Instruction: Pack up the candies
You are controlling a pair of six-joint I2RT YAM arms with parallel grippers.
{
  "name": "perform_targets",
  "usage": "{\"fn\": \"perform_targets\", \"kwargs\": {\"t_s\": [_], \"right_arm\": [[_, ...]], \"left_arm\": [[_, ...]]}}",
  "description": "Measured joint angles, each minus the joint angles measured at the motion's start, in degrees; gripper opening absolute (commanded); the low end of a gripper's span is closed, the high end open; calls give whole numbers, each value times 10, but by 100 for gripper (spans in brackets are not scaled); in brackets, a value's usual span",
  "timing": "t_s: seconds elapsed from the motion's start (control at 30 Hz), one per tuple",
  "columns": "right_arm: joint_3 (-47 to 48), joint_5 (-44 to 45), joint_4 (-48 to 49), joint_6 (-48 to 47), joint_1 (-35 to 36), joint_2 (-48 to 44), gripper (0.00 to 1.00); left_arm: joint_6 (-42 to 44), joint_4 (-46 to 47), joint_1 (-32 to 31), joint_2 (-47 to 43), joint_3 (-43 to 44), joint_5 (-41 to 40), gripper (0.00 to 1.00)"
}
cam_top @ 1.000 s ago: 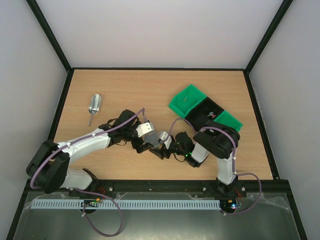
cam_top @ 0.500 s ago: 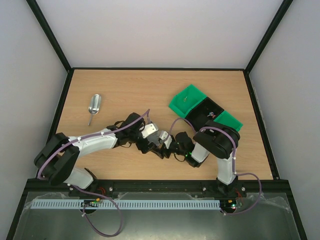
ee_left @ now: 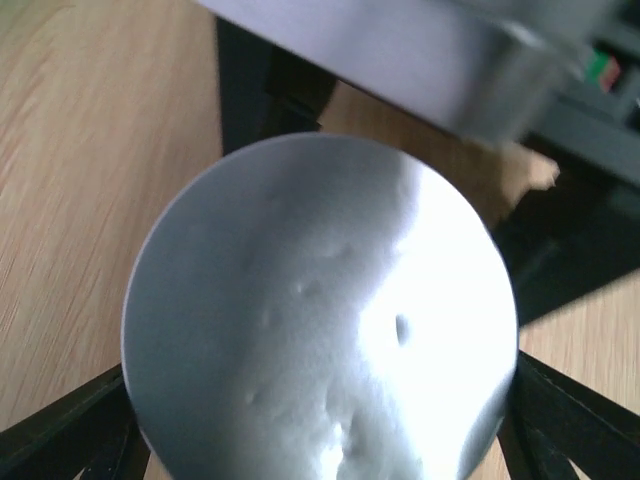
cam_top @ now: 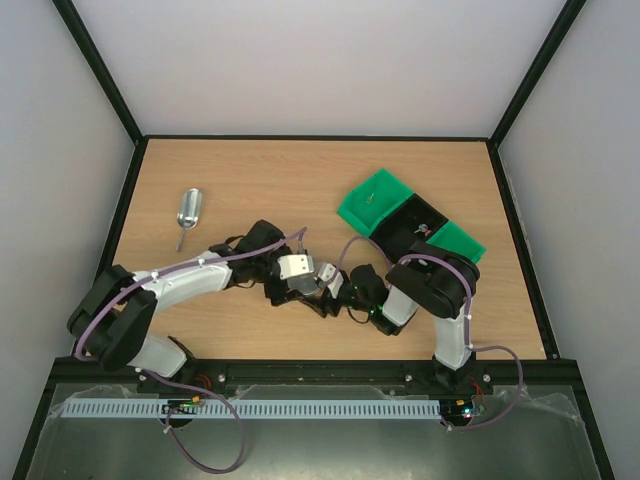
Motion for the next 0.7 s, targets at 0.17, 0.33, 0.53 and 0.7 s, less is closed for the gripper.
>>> {"fn": "perform_targets", "kwargs": {"t_s": [0.17,0.33,0.53,0.7], "right_arm": [[-7,-31,3,-9,0,0,48],[-14,-43,3,-11,0,-2,55],[-14,-45,5,-11,-1,-2,79],[-14,-46,6,-7,-1,-2,91]], "left_arm": [[162,-95,26,24,38,38,77],[215,-141,47,54,67,71,91],[158,-125,50,47,55,104,100],[75,-89,49,-14,19,104,99]]}}
